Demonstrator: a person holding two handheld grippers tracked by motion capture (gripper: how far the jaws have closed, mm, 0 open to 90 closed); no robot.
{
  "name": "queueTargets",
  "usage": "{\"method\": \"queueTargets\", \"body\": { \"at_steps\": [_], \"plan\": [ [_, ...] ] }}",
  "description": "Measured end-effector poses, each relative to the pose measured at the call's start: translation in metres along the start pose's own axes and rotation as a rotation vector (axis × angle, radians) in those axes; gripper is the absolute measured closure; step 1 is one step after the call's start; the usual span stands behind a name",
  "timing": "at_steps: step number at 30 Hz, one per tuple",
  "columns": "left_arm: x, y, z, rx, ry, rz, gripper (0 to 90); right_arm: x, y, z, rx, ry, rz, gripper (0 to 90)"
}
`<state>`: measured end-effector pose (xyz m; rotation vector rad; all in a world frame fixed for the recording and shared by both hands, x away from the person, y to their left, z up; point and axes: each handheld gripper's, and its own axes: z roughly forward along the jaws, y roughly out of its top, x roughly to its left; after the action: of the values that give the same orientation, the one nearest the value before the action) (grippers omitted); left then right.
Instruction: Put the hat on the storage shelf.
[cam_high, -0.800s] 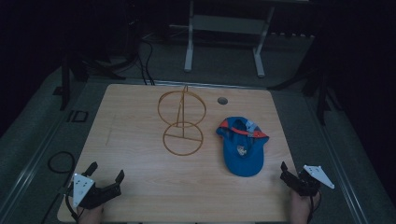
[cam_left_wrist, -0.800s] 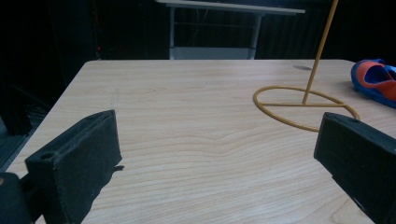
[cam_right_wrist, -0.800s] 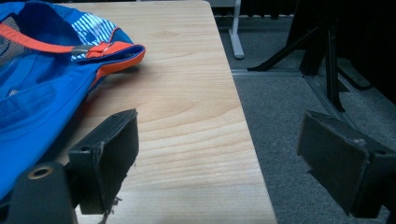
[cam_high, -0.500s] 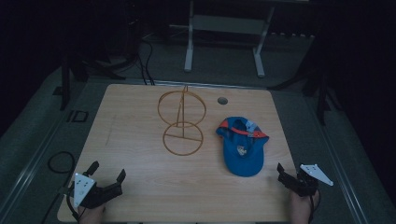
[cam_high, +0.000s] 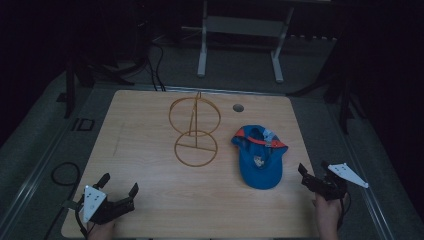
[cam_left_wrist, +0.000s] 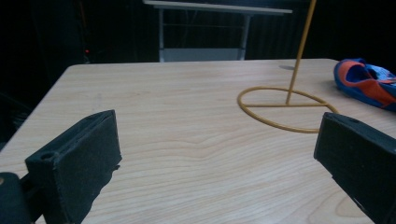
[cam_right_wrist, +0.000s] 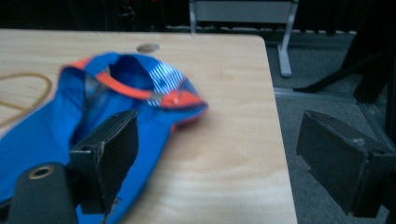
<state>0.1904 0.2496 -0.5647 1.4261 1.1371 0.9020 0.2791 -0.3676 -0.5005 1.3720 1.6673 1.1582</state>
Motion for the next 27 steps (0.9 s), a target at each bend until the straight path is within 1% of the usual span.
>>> {"method": "queueTargets", "body": {
  "at_steps": [2,3,4,5,6,7,8,9,10,11,12,13,14,15,16,17,18,19,21,22,23,24,25,26,27],
  "plan": [
    [-0.002,0.000,0.001,0.007,-0.004,0.010,0.8,0.001,0.011,0.000,-0.001,0.020,-0.009,12.6],
    [-0.002,0.000,0.001,0.009,-0.009,0.010,0.8,0.001,0.011,0.000,-0.001,0.020,-0.009,12.6],
    [-0.003,0.000,0.001,0.013,-0.019,0.003,0.8,0.002,0.020,0.001,-0.001,0.048,-0.016,12.7],
    [-0.004,0.000,0.002,0.017,-0.022,0.002,0.8,0.002,0.020,0.001,-0.001,0.048,-0.016,12.7],
    [-0.005,0.001,0.002,0.021,-0.023,0.002,0.8,0.004,0.029,0.002,0.005,0.058,-0.035,12.9],
    [-0.005,0.001,0.002,0.017,-0.025,-0.001,0.8,0.005,0.032,0.003,0.007,0.056,-0.045,13.1],
    [-0.007,0.003,0.000,0.031,-0.015,0.009,0.8,0.005,0.035,0.003,0.006,0.067,-0.052,13.2],
    [-0.007,0.003,0.000,0.031,-0.015,0.009,0.8,0.005,0.035,0.003,0.006,0.067,-0.052,13.2],
    [-0.009,0.005,0.000,0.041,-0.006,0.012,0.8,0.006,0.042,0.005,0.016,0.089,-0.047,13.3],
    [-0.009,0.006,-0.001,0.043,-0.006,0.008,0.8,0.006,0.042,0.005,0.016,0.089,-0.047,13.3],
    [-0.009,0.007,-0.001,0.043,-0.016,-0.004,0.8,0.007,0.047,0.007,0.014,0.129,-0.048,13.0],
    [-0.010,0.008,-0.001,0.054,-0.020,-0.011,0.8,0.007,0.047,0.007,0.014,0.129,-0.048,13.0],
    [-0.010,0.008,-0.001,0.063,-0.026,-0.019,0.8,0.011,0.052,0.010,0.032,0.138,-0.053,12.9],
    [-0.011,0.008,0.000,0.076,-0.036,-0.018,0.8,0.011,0.052,0.010,0.032,0.138,-0.053,12.9],
    [-0.013,0.007,0.000,0.093,-0.023,-0.009,0.8,0.015,0.058,0.013,0.027,0.141,-0.047,12.8],
    [-0.013,0.007,0.001,0.095,-0.032,-0.008,0.8,0.015,0.058,0.013,0.027,0.141,-0.047,12.8],
    [-0.013,0.007,0.000,0.091,-0.068,-0.016,0.8,0.017,0.060,0.014,0.023,0.141,-0.054,12.7],
    [-0.013,0.007,0.000,0.094,-0.070,-0.018,0.8,0.021,0.065,0.018,0.016,0.162,-0.074,12.9],
    [-0.014,0.007,0.001,0.102,-0.088,-0.010,0.8,0.022,0.067,0.020,0.020,0.171,-0.081,12.9],
    [-0.014,0.007,0.001,0.102,-0.091,-0.010,0.8,0.026,0.071,0.026,0.042,0.192,-0.100,13.4],
    [-0.015,0.007,0.001,0.109,-0.098,-0.009,0.8,0.026,0.071,0.026,0.042,0.192,-0.100,13.4],
    [-0.015,0.007,0.001,0.114,-0.104,-0.002,0.8,0.028,0.072,0.030,0.053,0.205,-0.106,13.6],
    [-0.016,0.007,0.001,0.116,-0.107,-0.001,0.8,0.031,0.075,0.038,0.065,0.221,-0.116,15.0],
    [-0.016,0.006,0.002,0.128,-0.117,0.006,0.8,0.033,0.076,0.042,0.069,0.224,-0.122,15.0],
    [-0.016,0.006,0.002,0.128,-0.117,0.006,0.8,0.035,0.077,0.046,0.074,0.231,-0.125,15.8]
  ]
}}
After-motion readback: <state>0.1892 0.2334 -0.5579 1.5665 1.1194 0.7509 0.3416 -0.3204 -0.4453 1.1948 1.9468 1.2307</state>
